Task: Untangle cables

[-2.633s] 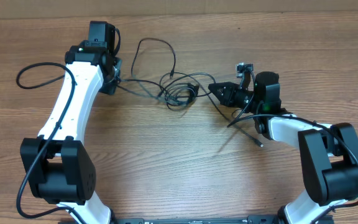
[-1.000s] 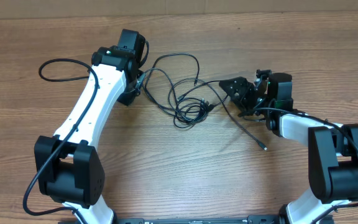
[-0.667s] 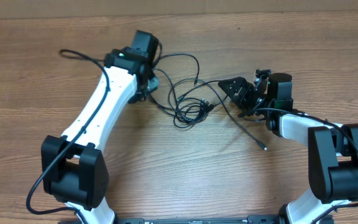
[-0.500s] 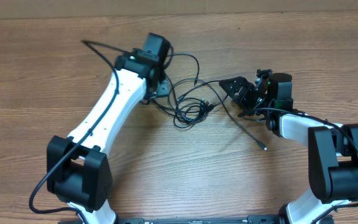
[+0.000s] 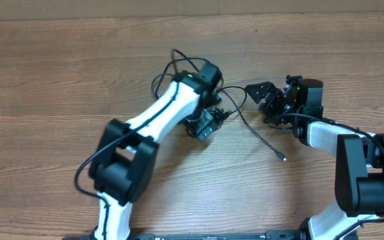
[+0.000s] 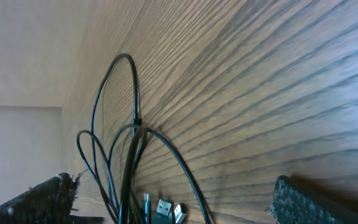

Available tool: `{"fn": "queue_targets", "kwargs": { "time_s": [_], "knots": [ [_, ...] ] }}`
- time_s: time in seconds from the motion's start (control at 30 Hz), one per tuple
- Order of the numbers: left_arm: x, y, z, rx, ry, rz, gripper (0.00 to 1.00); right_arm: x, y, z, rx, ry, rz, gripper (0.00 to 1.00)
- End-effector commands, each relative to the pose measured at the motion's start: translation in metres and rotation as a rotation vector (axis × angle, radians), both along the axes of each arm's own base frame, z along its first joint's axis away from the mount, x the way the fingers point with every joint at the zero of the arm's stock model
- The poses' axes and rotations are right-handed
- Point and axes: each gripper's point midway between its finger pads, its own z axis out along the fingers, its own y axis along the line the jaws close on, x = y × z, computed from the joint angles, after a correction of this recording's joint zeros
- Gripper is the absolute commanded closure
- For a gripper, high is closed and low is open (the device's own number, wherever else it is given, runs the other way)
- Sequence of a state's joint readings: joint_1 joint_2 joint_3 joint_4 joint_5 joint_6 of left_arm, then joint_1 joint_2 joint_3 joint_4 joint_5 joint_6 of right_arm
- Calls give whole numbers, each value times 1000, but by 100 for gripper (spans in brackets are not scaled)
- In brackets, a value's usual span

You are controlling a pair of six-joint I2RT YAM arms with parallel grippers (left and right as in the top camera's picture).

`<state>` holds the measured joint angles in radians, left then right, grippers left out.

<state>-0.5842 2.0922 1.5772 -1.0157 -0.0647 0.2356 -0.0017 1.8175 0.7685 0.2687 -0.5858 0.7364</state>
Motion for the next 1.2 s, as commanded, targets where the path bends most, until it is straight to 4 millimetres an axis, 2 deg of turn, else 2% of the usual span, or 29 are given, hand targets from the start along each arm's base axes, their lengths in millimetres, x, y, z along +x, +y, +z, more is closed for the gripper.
{"fn": "queue_targets", "kwargs": {
  "time_s": [0.0, 0.2, 0.4, 0.57, 0.77, 0.87, 0.9, 1.03, 1.17],
  "knots": [
    [-2, -3, -15, 40, 13, -161, 0, 4, -4, 4, -14, -19, -7, 0],
    [6, -6, -16, 29, -17, -130, 0, 3, -4, 3, -28, -29, 6, 0],
    [16, 4, -14, 91, -63, -157, 0, 3, -4, 3, -28, -28, 5, 0],
    [20, 0, -14, 76, -82, -159, 0, 3, -4, 3, -27, -27, 6, 0],
    [31, -7, -13, 74, -118, -336, 1, 3, -4, 3, -27, -27, 6, 0],
    [40, -13, -11, 69, -157, -418, 10, 3, -4, 3, -27, -27, 6, 0],
    [48, -18, -9, 59, -192, -442, 16, 3, -4, 3, -27, -27, 6, 0],
    [67, -30, -3, 26, -284, -434, 27, 2, -4, 2, -28, -22, 6, 0],
    [78, -38, 2, 4, -338, -429, 39, 2, -4, 2, -28, -20, 6, 0]
  ]
}}
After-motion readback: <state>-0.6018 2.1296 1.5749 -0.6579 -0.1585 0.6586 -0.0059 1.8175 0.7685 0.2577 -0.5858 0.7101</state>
